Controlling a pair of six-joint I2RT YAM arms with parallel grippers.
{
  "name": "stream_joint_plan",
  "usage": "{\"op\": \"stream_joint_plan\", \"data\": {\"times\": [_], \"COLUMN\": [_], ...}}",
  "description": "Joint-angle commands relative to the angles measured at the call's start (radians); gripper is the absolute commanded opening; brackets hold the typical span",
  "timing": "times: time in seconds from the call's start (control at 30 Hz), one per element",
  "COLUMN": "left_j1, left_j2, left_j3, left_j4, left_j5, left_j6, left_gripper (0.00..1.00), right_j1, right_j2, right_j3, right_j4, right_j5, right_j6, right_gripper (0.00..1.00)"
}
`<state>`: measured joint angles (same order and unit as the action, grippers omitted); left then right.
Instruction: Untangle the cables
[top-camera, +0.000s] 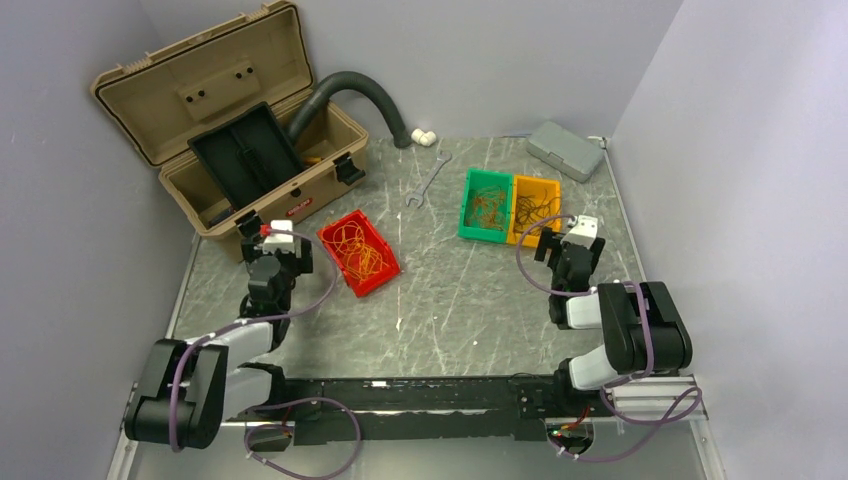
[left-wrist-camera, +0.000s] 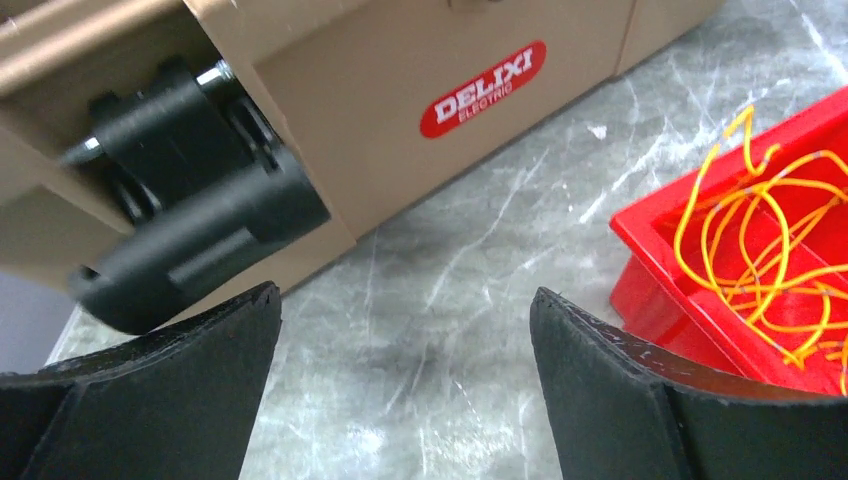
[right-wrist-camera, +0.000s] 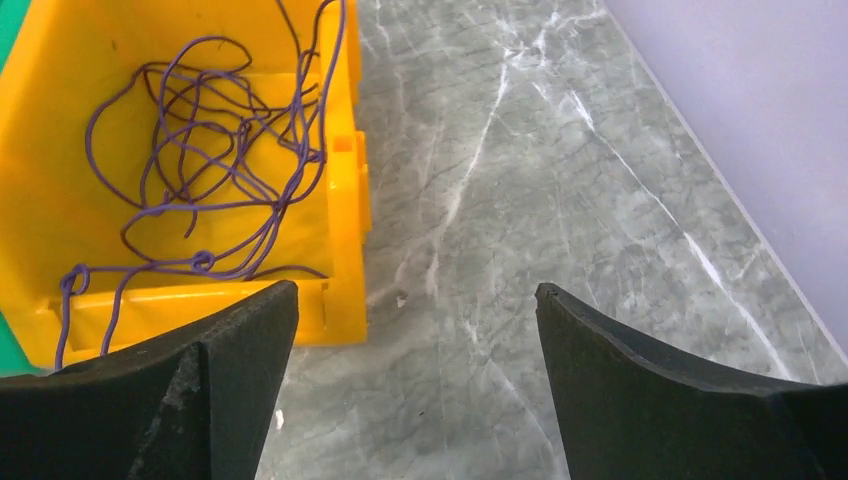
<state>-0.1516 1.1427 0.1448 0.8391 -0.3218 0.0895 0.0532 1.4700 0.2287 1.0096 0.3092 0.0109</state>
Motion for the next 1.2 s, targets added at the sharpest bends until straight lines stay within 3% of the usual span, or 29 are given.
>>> {"op": "stream_joint_plan", "data": {"times": [0.0,0.03,0.07,0.1,0.2,0.3,0.33,0.37,0.43,0.5,0.57,0.63,1.17], "left_j1": [0.08,0.098,0.123,0.146,0.203,0.203,0.203,0.206,0.221,0.219,0.219,0.219,0.218], "left_j2": [0.001,0.022,0.053,0.084,0.115,0.068,0.076,0.117,0.196,0.183,0.209,0.184,0.205], "left_j3": [0.079,0.105,0.138,0.183,0.227,0.13,0.073,0.026,0.029,0.097,0.072,0.079,0.087], "left_j4": [0.0,-0.022,-0.059,-0.112,-0.155,-0.023,0.113,0.258,0.331,0.156,0.246,0.192,0.208], "left_j5": [0.155,0.163,0.194,0.23,0.318,0.339,0.346,0.336,0.391,0.402,0.329,0.325,0.339], "left_j6": [-0.021,-0.036,-0.051,-0.066,-0.065,-0.026,-0.009,-0.014,-0.009,0.009,-0.028,-0.034,-0.015], "left_gripper": [0.98,0.99,0.98,0.97,0.89,0.89,0.91,0.93,0.92,0.9,0.93,0.99,0.99], "right_j1": [-0.019,-0.018,-0.019,-0.019,-0.014,-0.015,-0.015,-0.014,-0.015,-0.014,-0.015,-0.015,-0.015], "right_j2": [0.018,0.019,0.004,0.007,0.006,0.011,0.013,0.014,0.015,0.014,0.014,0.014,0.015], "right_j3": [0.009,0.014,0.018,0.015,0.005,0.007,0.01,0.007,0.007,0.006,0.007,0.008,0.008], "right_j4": [0.143,0.129,0.097,0.108,0.129,0.133,0.137,0.145,0.139,0.142,0.141,0.136,0.137], "right_j5": [-0.021,-0.016,-0.019,-0.013,0.0,-0.006,-0.008,-0.004,-0.004,-0.002,-0.005,-0.011,-0.013], "right_j6": [0.031,0.027,0.043,0.043,0.031,0.033,0.03,0.028,0.027,0.029,0.03,0.035,0.035], "right_gripper": [0.88,0.87,0.97,0.99,1.0,1.0,1.0,1.0,1.0,1.0,1.0,1.0,1.0]}}
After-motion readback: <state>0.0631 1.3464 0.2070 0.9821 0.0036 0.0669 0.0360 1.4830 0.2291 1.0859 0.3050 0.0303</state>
